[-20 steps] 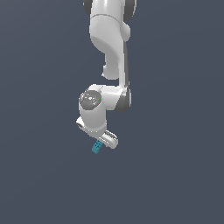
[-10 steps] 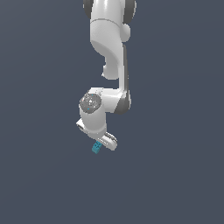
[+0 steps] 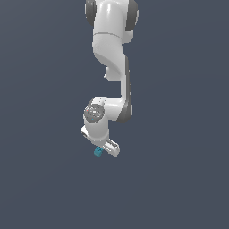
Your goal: Pick up the object and move it to a goal position.
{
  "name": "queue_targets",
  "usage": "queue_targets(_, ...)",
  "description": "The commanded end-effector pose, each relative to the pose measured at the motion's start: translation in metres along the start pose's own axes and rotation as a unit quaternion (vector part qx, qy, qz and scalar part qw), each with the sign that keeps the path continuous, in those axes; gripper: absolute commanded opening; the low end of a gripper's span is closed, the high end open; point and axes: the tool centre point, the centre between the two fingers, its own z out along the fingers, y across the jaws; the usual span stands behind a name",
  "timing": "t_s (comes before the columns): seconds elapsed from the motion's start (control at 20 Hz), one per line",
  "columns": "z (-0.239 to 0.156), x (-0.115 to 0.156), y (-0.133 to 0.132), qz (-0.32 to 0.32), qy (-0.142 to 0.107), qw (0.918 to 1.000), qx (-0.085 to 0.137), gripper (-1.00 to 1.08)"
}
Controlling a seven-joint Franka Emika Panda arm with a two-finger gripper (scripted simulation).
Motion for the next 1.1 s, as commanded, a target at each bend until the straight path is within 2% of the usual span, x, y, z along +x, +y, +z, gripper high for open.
queue_targets(0.0,0.001,0.001,-0.001,0.000,0.001,1.0000,0.000,1.00)
queue_targets(0.05,0.001,0.001,-0.001,0.000,0.001,1.0000,0.000,-1.00)
queue_targets(0.65,0.001,0.000,-0.002,0.000,0.000,1.0000,0.000,-1.00)
queue_targets(0.85,-0.001,-0.006,-0.014,0.000,0.000,1.0000,0.000,-1.00)
queue_targets(1.05,-0.003,-0.019,-0.038,0.000,0.000,1.0000,0.000,-1.00)
